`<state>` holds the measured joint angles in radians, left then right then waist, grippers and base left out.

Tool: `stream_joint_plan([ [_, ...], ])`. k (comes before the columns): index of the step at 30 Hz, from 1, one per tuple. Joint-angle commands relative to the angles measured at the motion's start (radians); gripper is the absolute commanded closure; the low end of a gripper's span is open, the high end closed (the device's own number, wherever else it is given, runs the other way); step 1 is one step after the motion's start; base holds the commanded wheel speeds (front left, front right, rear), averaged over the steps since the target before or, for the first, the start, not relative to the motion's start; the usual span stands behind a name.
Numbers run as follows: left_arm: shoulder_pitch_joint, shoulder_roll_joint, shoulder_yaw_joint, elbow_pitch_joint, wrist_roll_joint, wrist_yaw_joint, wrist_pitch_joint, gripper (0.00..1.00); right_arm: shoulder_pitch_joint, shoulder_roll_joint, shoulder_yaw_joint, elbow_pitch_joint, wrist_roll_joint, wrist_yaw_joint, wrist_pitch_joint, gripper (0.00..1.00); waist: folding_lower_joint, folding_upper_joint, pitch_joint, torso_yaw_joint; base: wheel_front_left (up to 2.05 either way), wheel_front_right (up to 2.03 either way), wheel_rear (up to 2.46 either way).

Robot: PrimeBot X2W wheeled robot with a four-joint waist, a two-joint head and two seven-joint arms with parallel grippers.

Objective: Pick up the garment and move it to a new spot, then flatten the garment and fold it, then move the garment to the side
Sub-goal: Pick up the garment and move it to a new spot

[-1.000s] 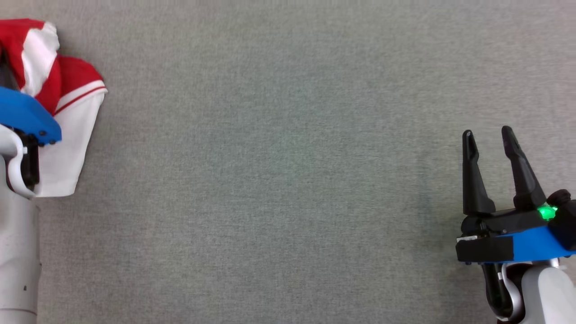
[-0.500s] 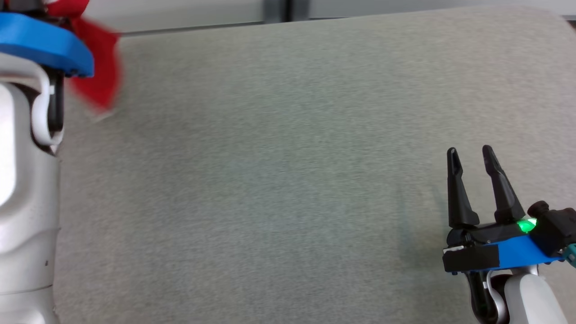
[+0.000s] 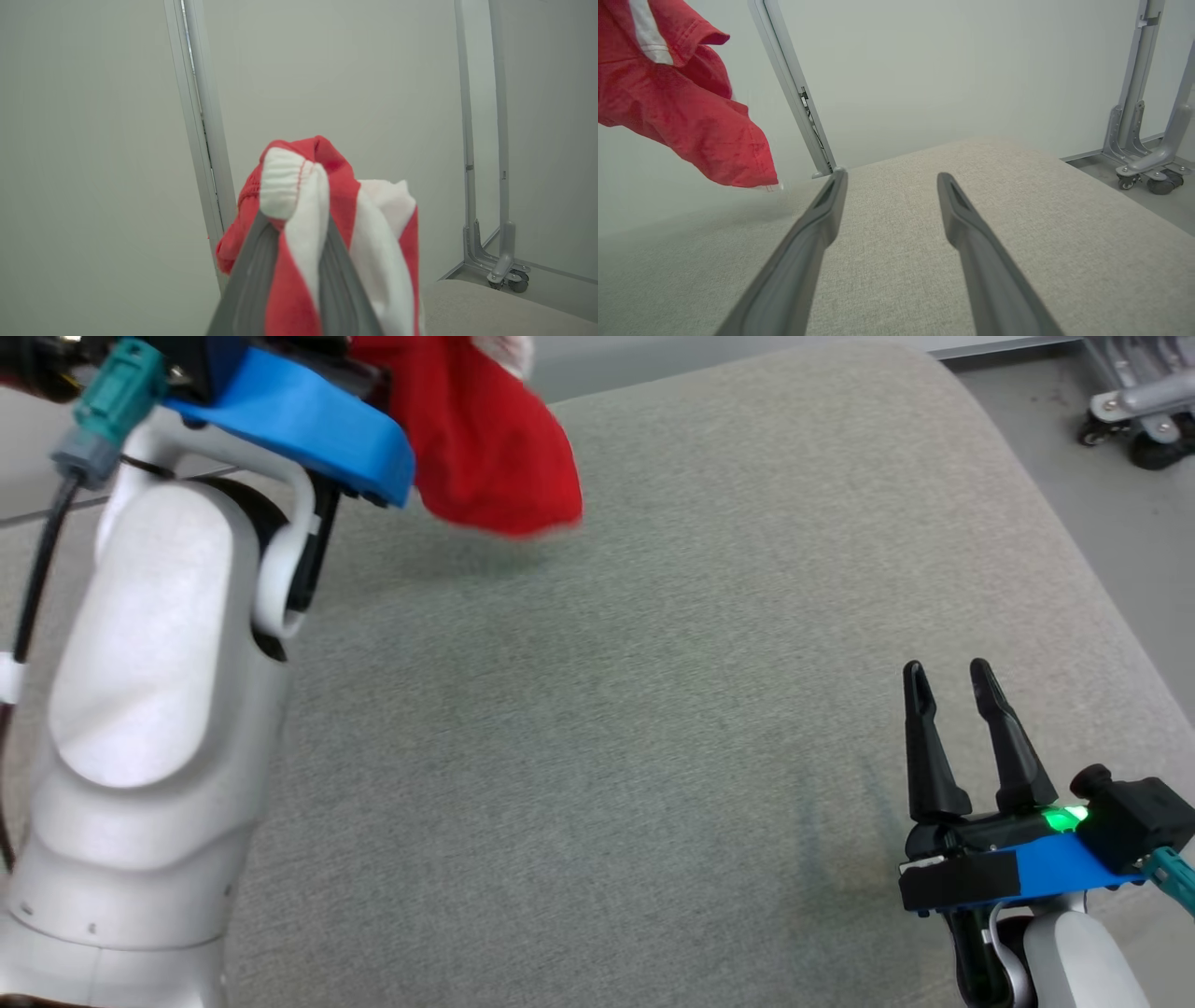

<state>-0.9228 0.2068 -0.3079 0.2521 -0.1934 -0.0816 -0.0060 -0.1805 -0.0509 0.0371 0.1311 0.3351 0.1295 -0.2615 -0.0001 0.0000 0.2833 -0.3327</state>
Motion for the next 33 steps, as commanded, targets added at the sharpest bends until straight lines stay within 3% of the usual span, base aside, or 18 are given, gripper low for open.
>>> stream_joint_plan([
  [1,0.018,-0.003,-0.003,0.005,-0.003,-0.002,-0.001,1.0,-0.005,0.001,-0.001,0.0,0.002,0.002,-0.004,0.0,0.0001,0.0,-0.009,-0.011,0.0,0.0,0.0],
  [21,0.484,-0.113,-0.087,0.211,-0.111,0.035,-0.138,1.0,0.019,0.001,-0.01,0.0,-0.008,0.002,-0.004,0.0,0.0001,0.0,-0.037,0.021,0.0,0.0,0.0],
  [23,0.507,-0.121,-0.105,0.23,-0.113,0.036,-0.156,0.0,0.023,0.001,-0.009,0.001,-0.011,0.002,-0.004,0.0,0.0001,0.0,-0.043,0.032,0.0,0.0,0.0],
  [33,0.51,-0.125,-0.076,0.211,-0.113,0.082,-0.251,0.0,0.048,0.0,-0.021,0.014,-0.027,0.002,-0.004,0.0,0.0001,0.0,-0.104,0.107,0.0,0.0,0.0],
])
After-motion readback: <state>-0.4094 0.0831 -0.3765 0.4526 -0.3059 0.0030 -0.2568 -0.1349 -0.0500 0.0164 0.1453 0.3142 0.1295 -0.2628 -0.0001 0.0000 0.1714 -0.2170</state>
